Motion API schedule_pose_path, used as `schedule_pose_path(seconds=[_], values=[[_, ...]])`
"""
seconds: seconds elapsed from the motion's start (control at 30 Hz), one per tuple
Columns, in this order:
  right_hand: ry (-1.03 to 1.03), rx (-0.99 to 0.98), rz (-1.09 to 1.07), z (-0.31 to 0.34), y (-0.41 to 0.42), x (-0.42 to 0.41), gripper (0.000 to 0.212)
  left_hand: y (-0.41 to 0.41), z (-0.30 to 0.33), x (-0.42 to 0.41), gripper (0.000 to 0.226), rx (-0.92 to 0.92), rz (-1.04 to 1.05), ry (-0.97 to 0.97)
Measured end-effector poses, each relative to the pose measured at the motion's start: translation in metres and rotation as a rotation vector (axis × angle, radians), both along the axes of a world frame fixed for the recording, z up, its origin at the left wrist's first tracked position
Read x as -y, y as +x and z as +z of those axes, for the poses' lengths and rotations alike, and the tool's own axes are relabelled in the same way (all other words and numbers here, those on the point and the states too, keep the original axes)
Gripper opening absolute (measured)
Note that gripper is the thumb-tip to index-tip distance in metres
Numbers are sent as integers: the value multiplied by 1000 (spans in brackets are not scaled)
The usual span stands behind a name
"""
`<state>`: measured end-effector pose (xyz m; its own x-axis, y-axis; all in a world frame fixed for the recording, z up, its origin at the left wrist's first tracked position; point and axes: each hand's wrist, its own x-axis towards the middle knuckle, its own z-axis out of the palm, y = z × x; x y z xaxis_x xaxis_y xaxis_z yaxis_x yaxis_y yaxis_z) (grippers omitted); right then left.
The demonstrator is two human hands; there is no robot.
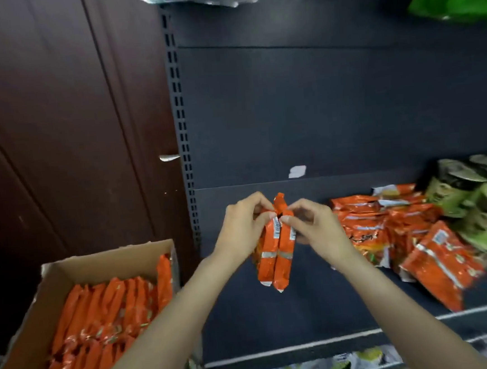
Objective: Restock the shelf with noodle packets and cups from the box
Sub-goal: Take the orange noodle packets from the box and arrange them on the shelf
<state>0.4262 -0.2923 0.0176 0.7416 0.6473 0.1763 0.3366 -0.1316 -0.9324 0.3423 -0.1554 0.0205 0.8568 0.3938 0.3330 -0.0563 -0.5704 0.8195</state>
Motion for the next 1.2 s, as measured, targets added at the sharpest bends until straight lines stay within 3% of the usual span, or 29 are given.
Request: schedule_pose_path(seconds=[0.17, 0.33, 0.47, 0.67, 0.87, 1.03, 1.2], values=[[-89, 6, -134, -25, 74, 84, 2, 78, -23, 78, 14, -143, -91, -17], [-156, -223, -251, -48, 120, 148, 8, 138, -44, 134, 12, -336, -227, -4], [-183, -344, -347, -69, 146, 173, 18, 181, -61, 153, 11, -439, -324, 60], [-114, -476, -327, -76, 174, 178, 10, 233, -69, 161, 15, -471, -383, 139], [-215, -345, -194, -81, 185, 185, 26, 239, -75, 162, 11, -406, -292, 58], [-278, -229, -204, -88, 187, 179, 25, 231, -82, 159, 10, -393, -115, 162], [-351, -95, -217, -90, 186, 175, 28, 221, -74, 159, 6, -338, -166, 138]])
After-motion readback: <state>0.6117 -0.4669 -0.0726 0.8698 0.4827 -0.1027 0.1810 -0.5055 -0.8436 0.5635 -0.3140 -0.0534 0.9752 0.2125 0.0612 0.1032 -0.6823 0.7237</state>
